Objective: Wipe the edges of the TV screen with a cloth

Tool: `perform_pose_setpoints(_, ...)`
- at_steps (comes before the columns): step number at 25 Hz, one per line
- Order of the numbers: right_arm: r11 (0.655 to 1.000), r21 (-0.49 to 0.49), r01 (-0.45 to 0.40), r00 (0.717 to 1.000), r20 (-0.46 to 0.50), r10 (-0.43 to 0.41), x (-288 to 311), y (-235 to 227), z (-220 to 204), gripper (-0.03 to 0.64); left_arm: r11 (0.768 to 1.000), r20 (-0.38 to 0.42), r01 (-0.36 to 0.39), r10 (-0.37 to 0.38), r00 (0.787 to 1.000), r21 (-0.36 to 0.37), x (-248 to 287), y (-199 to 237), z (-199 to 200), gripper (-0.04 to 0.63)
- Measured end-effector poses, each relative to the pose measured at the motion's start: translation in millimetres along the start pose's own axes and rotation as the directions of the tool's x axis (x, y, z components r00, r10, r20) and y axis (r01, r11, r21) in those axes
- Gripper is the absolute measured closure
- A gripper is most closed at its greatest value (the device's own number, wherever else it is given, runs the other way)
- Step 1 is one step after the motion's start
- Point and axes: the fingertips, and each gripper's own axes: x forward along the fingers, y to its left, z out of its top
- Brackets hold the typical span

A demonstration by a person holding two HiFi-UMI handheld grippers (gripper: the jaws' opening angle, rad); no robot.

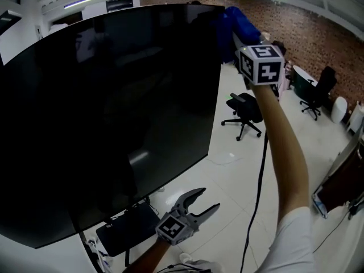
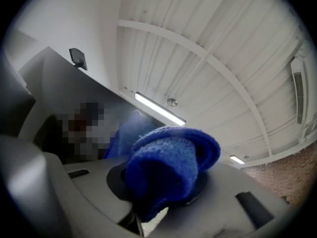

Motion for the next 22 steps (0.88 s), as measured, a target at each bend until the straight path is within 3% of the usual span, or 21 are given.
perform_pose_setpoints(4,0.996,0.059,-0.062,0.997,-0.038,0.065,-20,30,-75,0.522,0.999,-0.015,0.006,-0.007,1.0,-0.035,8,3,-28,0.322)
perform_pose_setpoints(6,0.995,0.066,-0.076,0.995,-0.061,0.08,-32,45,-109,0.522,1.0,-0.014,0.001,-0.001,1.0,-0.015,6,9,-47,0.322)
perform_pose_setpoints(11,0.982,0.149,-0.114,0.984,-0.12,0.132,-64,79,-194,0.522,0.998,-0.055,-0.033,0.029,0.998,-0.057,6,8,-48,0.322)
perform_pose_setpoints(14,0.966,0.225,-0.129,0.973,-0.159,0.167,-86,100,-247,0.522,0.999,-0.049,-0.045,0.044,0.998,-0.03,3,16,-65,0.322)
perform_pose_setpoints(18,0.945,0.294,-0.145,0.943,-0.247,0.222,-112,130,-317,0.522,0.996,-0.064,-0.08,0.078,0.995,-0.026,-6,25,-86,0.322)
perform_pose_setpoints(22,0.924,0.355,-0.142,0.902,-0.337,0.268,-134,156,-391,0.522,0.99,-0.083,-0.111,0.103,0.991,-0.092,-5,26,-87,0.322)
